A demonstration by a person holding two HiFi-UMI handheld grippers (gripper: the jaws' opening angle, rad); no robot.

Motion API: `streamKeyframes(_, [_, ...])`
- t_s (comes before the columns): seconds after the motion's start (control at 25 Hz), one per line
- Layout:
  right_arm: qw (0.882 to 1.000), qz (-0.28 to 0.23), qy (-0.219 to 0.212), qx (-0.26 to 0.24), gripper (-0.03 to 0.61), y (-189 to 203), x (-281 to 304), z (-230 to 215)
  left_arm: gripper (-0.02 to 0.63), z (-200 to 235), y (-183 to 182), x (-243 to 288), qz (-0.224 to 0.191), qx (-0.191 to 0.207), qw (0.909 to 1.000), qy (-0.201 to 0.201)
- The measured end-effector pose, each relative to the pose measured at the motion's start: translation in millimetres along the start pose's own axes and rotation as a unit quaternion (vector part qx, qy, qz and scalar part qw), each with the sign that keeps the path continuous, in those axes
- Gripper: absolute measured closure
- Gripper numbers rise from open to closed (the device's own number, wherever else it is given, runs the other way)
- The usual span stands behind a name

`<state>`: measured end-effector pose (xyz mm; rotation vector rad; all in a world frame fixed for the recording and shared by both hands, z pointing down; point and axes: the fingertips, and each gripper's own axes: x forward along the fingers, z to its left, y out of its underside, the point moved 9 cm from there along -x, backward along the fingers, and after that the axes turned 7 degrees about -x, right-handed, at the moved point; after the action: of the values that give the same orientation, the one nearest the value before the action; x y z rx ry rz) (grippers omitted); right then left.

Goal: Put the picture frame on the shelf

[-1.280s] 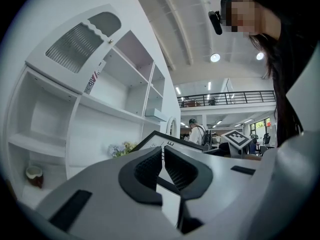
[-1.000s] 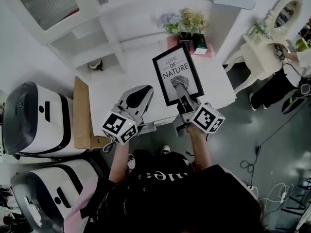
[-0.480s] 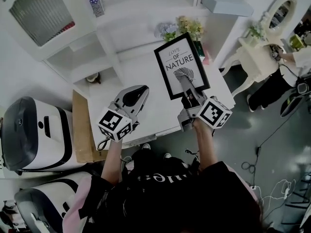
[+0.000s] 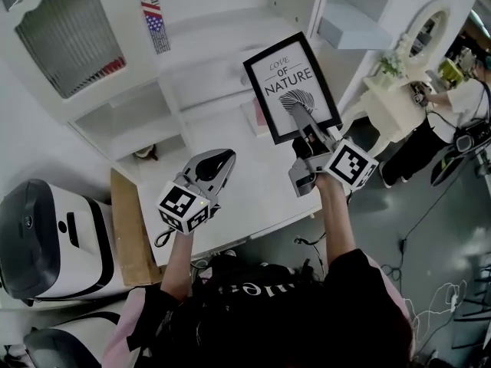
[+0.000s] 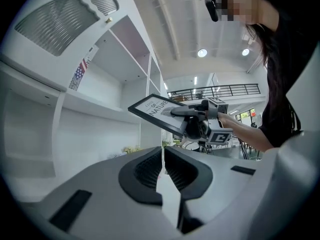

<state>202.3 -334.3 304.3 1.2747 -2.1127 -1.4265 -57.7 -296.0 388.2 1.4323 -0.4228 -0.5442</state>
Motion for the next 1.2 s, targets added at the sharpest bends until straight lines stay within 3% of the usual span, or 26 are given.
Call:
streamKeyframes(0.28, [0.999, -0.012, -0.014, -0.034, 0.526, -41, 49, -4, 0.586, 9, -2, -5, -0.007, 0.005, 0.9999, 0.010])
streamKeyframes(0.4, [0.998, -0.001, 0.054, 0.024, 0.526, -43, 62, -18, 0.588, 10, 0, -11, -0.009, 0.000, 0.9999, 0.011])
streamKeyframes(0.68, [0.996, 0.022, 0.018, 0.080, 0.526, -63, 134, -32, 0.586, 12, 3, -26, -0.005, -0.007, 1.0000, 0.006])
streamKeyframes(0.88, [0.992, 0.052, 0.043, 0.106, 0.526, -63, 163, -45, 0.587, 16, 2, -34, -0.008, -0.007, 0.9999, 0.002])
streamKeyframes(1.2, [0.989, 0.089, 0.110, 0.052, 0.522, -65, 179, -51, 0.587, 25, -3, -41, -0.020, -0.011, 0.9997, -0.005])
